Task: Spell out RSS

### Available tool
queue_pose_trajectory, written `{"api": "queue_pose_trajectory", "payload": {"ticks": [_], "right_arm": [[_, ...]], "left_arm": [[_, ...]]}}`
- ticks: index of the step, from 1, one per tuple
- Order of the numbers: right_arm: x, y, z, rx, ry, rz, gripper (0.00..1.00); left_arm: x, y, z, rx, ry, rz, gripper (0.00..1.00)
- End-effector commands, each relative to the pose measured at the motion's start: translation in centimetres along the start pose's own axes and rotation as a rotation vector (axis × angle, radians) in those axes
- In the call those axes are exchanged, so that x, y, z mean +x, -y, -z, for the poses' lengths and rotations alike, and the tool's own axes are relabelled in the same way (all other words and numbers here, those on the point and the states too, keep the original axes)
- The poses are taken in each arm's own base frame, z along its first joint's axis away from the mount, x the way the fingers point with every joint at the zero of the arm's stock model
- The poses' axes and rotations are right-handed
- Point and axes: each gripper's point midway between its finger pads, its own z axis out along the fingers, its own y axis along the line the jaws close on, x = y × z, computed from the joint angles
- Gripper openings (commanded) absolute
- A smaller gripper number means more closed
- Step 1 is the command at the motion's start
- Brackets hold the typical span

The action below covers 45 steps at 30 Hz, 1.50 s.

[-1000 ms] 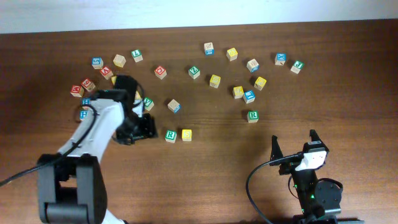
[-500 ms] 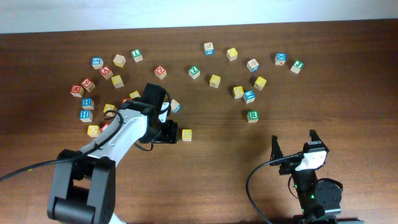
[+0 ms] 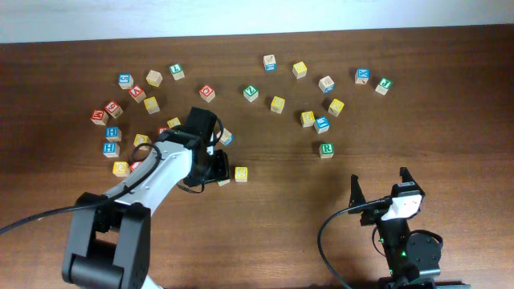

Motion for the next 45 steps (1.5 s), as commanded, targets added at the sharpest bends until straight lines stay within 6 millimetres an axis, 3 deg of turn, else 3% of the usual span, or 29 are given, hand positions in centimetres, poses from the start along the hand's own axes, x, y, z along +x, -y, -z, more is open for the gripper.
{"api": "queue_pose_trajectory", "payload": {"ticks": [1,5,11,17,20,36,41,45], "right_arm": [[0.3,0.3,0.0,0.015,-0.005,0.003,0.98],[0.3,0.3,0.0,0.015,-0.005,0.002,0.98],[0.3,0.3,0.0,0.015,-0.005,0.003,0.98],[0.3,0.3,0.0,0.015,-0.005,0.003,0.98],[0.3,0.3,0.0,0.015,-0.005,0.003,0.98],[0.3,0.3,0.0,0.015,-0.005,0.003,0.98],[0.3,0.3,0.0,0.015,-0.005,0.003,0.98],[0.3,0.3,0.0,0.015,-0.005,0.003,0.98]], "left_arm": [[0.4,-0.2,-0.5,-0.065,0.017,0.062,0.59],[0.4,-0.3,-0.5,-0.087,0.029,0.061,0.50],[0.0,-0.4,-0.7,-0.095,0.040,0.061,0.48],[0.6,-0.5,-2.2,-0.101,-0.007,0.063,0.45],[-0.2,-0.1,-2.2,-0.084,0.023,0.030,0.33],[-1.0,0.7,-2.2,-0.046,0.051,0.004,0.30],[-0.4,0.4,-2.2,-0.060,0.024,-0.088,0.51],[-0.2,0.3,-2.2,-0.063,0.019,-0.103,0.47]]}}
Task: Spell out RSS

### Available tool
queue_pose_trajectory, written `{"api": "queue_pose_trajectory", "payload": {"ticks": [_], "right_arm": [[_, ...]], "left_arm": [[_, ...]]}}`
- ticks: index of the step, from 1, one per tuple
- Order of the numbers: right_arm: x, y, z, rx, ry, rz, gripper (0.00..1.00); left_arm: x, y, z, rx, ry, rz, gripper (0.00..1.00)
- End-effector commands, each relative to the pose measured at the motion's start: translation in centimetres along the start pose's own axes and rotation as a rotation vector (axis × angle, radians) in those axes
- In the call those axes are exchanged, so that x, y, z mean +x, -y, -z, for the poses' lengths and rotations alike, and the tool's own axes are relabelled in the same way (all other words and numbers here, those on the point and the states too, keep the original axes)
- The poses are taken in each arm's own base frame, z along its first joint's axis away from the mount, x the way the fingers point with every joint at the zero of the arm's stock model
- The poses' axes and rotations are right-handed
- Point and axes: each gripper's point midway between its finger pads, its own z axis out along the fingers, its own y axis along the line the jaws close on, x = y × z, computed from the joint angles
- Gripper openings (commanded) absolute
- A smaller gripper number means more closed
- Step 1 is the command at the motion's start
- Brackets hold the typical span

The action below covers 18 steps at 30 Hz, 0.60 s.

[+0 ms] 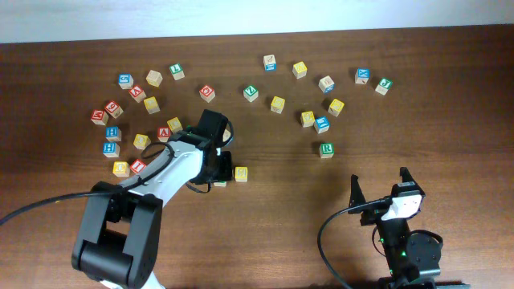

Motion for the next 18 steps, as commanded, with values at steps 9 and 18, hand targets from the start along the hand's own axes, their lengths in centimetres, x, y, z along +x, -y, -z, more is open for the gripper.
{"api": "queue_pose_trajectory", "payload": {"ticks": [9,18], "right_arm": [[0.26,0.31,0.00,0.015,-0.005,0.003,0.98],[0.26,0.31,0.00,0.015,-0.005,0.003,0.98]], "left_arm": [[1.16,-0.28,-0.25,-0.010,-0.045,-0.023,0.31],[0.25,0.12,-0.27,0.004,-0.009,0.153,0.28]]}}
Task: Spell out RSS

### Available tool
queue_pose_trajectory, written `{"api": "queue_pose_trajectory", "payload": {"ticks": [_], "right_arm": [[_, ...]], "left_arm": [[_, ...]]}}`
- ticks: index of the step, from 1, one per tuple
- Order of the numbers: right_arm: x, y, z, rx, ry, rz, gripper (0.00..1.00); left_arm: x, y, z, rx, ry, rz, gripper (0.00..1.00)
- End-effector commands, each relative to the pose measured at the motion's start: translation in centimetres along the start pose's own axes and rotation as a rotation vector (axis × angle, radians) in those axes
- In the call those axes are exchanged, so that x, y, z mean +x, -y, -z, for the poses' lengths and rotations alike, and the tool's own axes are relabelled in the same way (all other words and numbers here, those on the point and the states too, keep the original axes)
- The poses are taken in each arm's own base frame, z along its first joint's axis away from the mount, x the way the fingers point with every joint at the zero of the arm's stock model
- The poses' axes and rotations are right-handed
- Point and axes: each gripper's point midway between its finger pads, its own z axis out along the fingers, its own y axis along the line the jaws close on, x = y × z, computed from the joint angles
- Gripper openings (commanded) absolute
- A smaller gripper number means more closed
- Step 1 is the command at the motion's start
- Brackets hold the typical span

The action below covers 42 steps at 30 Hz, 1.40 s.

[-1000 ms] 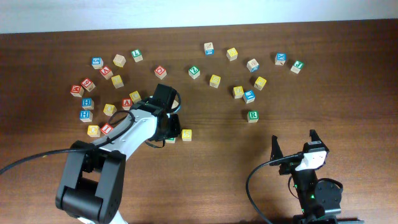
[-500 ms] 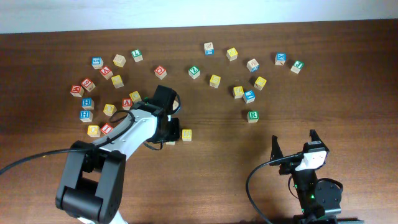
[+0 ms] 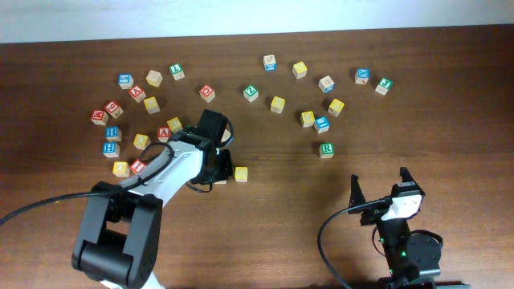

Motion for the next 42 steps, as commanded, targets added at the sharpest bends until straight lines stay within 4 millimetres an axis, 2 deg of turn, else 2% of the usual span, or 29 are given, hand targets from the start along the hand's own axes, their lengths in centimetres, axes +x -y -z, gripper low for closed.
{"api": "queue_pose_trajectory", "payload": {"ticks": [1,3,6,7,8,10,14,18,20,22,24,27,31,40,42], "right_arm": [[0.3,0.3,0.0,0.015,-0.005,0.003,0.98],[0.3,0.3,0.0,0.015,-0.005,0.003,0.98],[0.3,0.3,0.0,0.015,-0.005,0.002,0.98],[0.3,0.3,0.0,0.015,-0.005,0.003,0.98],[0.3,0.3,0.0,0.015,-0.005,0.003,0.98],[0.3,0.3,0.0,0.015,-0.005,0.003,0.98],[0.3,0.3,0.0,0.015,-0.005,0.003,0.98],[0.3,0.3,0.0,0.015,-0.005,0.003,0.98],[0.3,0.3,0.0,0.015,-0.005,0.003,0.98],[0.3,0.3,0.0,0.015,-0.005,0.003,0.98],[0.3,0.3,0.0,0.015,-0.005,0.003,0.98],[0.3,0.3,0.0,0.015,-0.005,0.002,0.98],[0.3,0.3,0.0,0.015,-0.005,0.003,0.98],[0.3,0.3,0.0,0.015,-0.005,0.003,0.98],[0.3,0.3,0.0,0.015,-0.005,0.002,0.98]], "left_arm": [[0.2,0.1,-0.3,0.004,-0.008,0.058,0.28],[0.2,0.1,-0.3,0.004,-0.008,0.062,0.28],[0.2,0.1,-0.3,0.005,-0.009,0.066,0.33],[0.3,0.1,-0.3,0.005,-0.009,0.065,0.42],[0.2,0.1,-0.3,0.005,-0.008,0.064,0.65],[0.0,0.4,-0.1,0.016,-0.006,0.059,0.71],[-2.0,1.5,1.8,0.031,0.034,0.023,0.73],[-4.5,3.1,5.3,0.052,0.077,-0.016,0.71],[-5.0,3.5,6.7,0.054,0.078,-0.025,0.71],[-4.4,5.0,7.5,0.105,0.045,-0.108,0.63],[-2.9,6.1,7.3,0.126,0.009,-0.174,0.59],[-0.8,7.1,6.4,0.051,0.003,-0.254,0.58],[0.7,7.6,4.7,-0.004,-0.025,-0.307,0.59],[1.7,6.3,0.7,-0.091,-0.112,-0.319,0.61],[1.9,6.2,0.4,-0.096,-0.120,-0.319,0.57]]}}
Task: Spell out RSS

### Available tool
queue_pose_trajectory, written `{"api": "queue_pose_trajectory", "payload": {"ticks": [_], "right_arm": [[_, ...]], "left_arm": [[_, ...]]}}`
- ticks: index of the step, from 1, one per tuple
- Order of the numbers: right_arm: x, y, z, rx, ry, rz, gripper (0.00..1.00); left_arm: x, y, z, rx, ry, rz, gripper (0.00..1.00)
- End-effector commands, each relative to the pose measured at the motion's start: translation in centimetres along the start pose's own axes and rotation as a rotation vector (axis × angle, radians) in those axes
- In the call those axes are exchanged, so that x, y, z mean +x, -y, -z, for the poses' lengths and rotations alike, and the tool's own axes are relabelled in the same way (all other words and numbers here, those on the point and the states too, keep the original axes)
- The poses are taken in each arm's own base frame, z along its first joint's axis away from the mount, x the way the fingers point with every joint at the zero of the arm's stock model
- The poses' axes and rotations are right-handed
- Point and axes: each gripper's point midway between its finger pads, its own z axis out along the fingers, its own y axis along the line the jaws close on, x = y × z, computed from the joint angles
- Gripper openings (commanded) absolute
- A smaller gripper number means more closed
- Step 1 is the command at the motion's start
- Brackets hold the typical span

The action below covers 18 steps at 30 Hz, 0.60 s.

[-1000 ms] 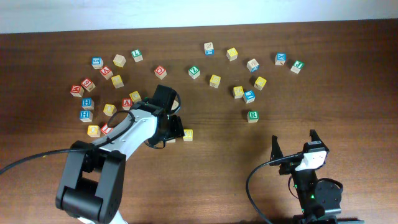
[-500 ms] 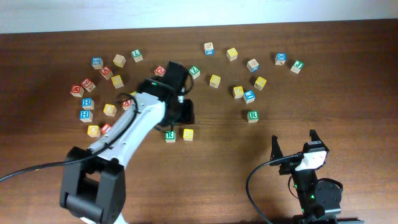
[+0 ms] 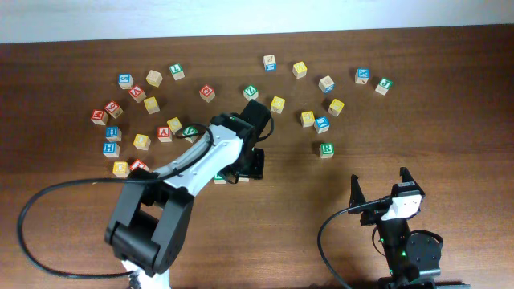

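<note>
A green-lettered R block [image 3: 326, 149] lies alone right of the middle. My left gripper [image 3: 247, 167] reaches out over the table's middle, its dark head right above a pale yellow block [image 3: 242, 177] that it partly hides. A second block [image 3: 219, 177] peeks out from under the arm just to the left. From above I cannot make out how the left fingers stand. My right gripper [image 3: 379, 186] rests open near the front right, holding nothing. The letters on most blocks are too small to read.
Several letter blocks lie scattered across the far half, one group at the left [image 3: 132, 112] and another at the right [image 3: 321, 104]. The left arm's black cable [image 3: 48, 209] loops over the front left. The table's far edge [image 3: 257, 36] runs along the top.
My left gripper has moved to the right, from left of the pale yellow block to above it. A green block behind the arm is now uncovered. The right arm has not moved.
My left gripper was low at mid-table, left of the pale yellow block. At the following two moments it stood slightly closer to that block with the arm turned. Now it is over the block, which lies about where it was. The right arm stayed parked.
</note>
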Motion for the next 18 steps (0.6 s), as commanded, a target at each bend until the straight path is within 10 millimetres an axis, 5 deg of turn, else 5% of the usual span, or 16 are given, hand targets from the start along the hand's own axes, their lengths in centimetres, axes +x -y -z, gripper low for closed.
{"api": "queue_pose_trajectory", "payload": {"ticks": [1,18], "right_arm": [[0.3,0.3,0.0,0.015,-0.005,0.003,0.98],[0.3,0.3,0.0,0.015,-0.005,0.003,0.98]], "left_arm": [[0.5,-0.3,-0.9,-0.025,-0.024,-0.020,0.55],[0.8,-0.2,-2.2,-0.026,-0.055,0.059,0.32]]}}
